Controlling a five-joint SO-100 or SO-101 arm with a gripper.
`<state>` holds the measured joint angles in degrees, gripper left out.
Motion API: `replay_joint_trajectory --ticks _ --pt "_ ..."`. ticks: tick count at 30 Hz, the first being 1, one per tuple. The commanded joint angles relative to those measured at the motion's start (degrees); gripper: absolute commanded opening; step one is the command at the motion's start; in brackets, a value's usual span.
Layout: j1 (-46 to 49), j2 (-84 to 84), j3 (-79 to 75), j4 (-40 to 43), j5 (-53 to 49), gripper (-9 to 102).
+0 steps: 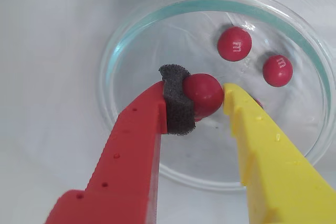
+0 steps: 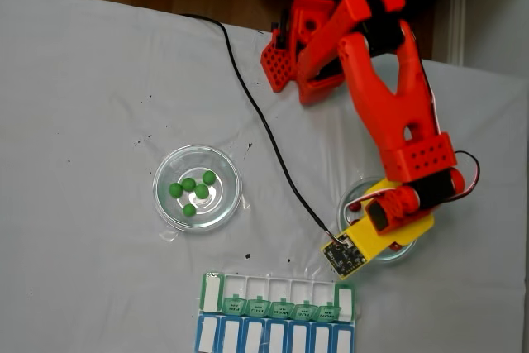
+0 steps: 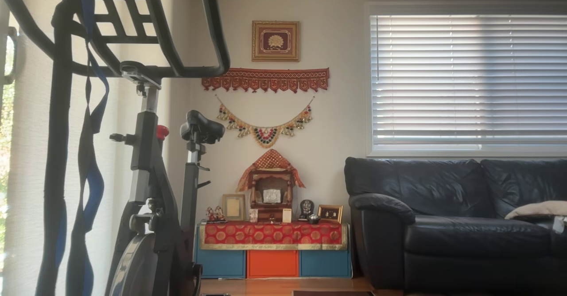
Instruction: Sort medicines into box.
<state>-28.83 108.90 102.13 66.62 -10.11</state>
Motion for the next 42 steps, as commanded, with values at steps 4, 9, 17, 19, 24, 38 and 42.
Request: replay_joint_trajectory --ticks 4,9,17,19,24,38,42 --pt "3.34 9.4 -8.09 3.78 2.2 1" --pt "7.65 7.56 -12.48 5.71 3.52 1" --pt "14.06 1.05 -15.82 2.72 3.6 1" --pt "15.21 -0.62 -16.79 1.93 3.43 2" --pt "15.73 -4.13 -16.61 -2.11 3.6 2" --pt "16.79 -21.8 -34.63 -1.05 6.15 2" --pt "16.7 -21.97 -34.01 -2.46 6.06 2"
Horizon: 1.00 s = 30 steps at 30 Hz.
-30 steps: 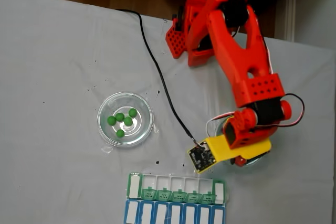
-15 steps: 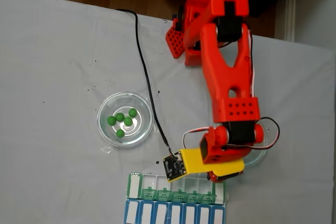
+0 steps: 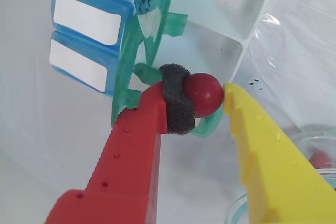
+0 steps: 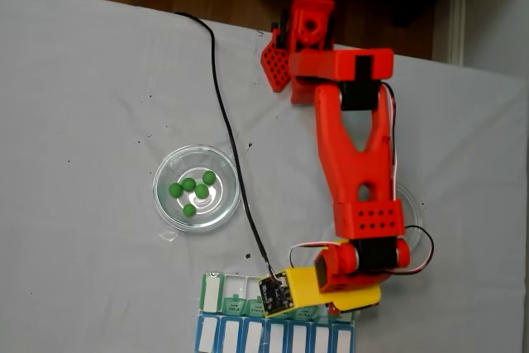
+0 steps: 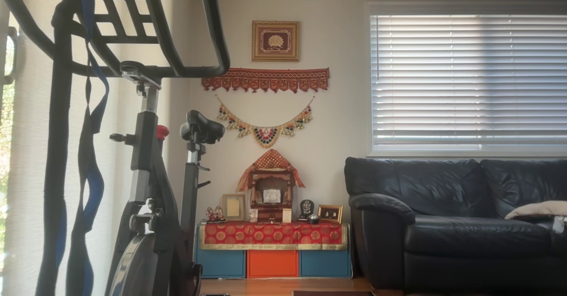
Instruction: Sort medicines into box.
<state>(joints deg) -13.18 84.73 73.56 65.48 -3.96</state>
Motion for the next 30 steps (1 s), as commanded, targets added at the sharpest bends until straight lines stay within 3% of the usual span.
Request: replay_joint_trajectory --ticks 1,11,30 --pt "0.97 2.37 -5.01 -1.76 -0.09 2" --pt "0.7 6.42 2.46 -10.28 1.41 2" --pt "1.58 9.23 3.87 -7.38 0.26 23"
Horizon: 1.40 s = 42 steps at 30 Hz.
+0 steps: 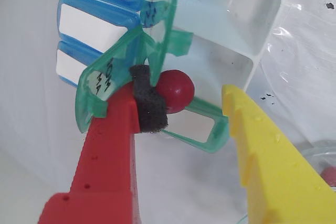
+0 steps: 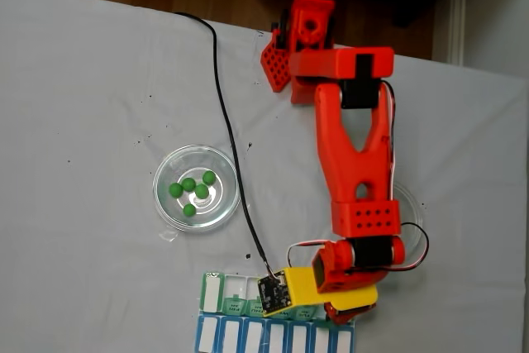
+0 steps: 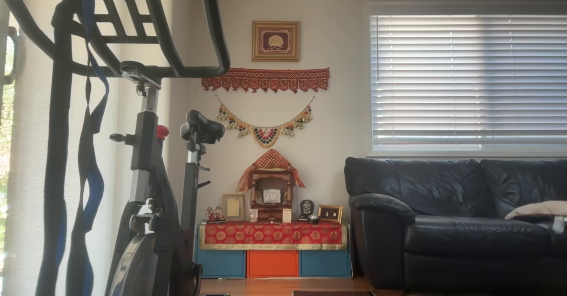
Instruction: Sort medicines into box.
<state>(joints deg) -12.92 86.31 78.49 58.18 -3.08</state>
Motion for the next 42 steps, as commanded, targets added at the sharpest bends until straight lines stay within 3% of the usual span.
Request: replay_joint_trajectory --ticks 1,13,16,21,27,38,42 --pt "1.32 8.0 -0.79 -0.09 -0.7 23" --pt "1.14 9.58 0.53 0.79 -0.97 23" --pt "0.97 9.93 1.14 1.05 -1.58 19" --pt "1.32 10.99 2.11 -1.14 -1.05 1" --pt "0.62 20.74 12.3 -4.83 -0.44 1" --pt "-8.35 26.54 11.95 8.53 -3.34 1" --pt "-11.51 30.23 15.56 8.96 -4.13 1"
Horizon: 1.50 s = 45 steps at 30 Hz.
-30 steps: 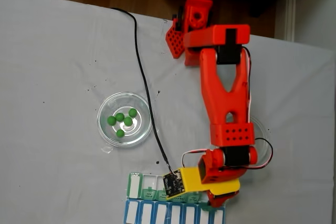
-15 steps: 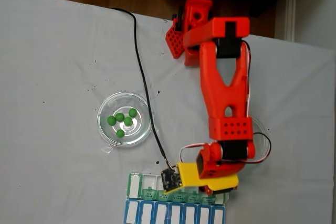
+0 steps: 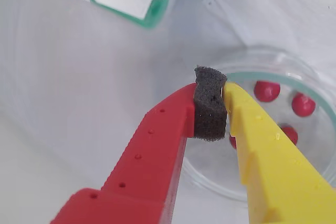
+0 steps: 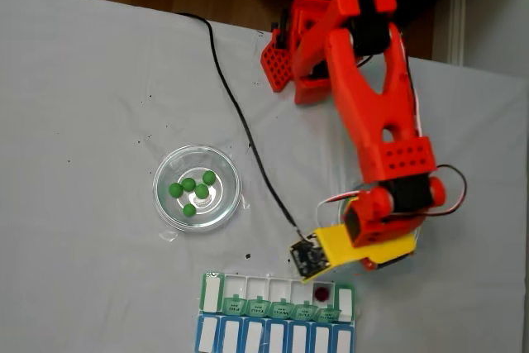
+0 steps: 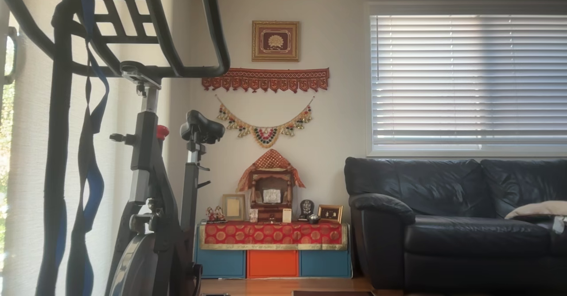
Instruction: Sort medicines into box.
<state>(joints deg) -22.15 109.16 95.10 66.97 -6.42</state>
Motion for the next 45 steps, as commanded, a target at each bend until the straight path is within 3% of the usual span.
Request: replay_joint_trajectory --ticks 1,17,30,45 --pt "-2.81 7.73 -0.62 0.35 -1.32 1" --pt "-6.86 7.12 6.86 3.08 -11.95 2" --pt "-7.12 3.87 10.28 -0.62 -19.25 2" --pt "-7.12 3.52 13.27 -3.6 -19.69 18"
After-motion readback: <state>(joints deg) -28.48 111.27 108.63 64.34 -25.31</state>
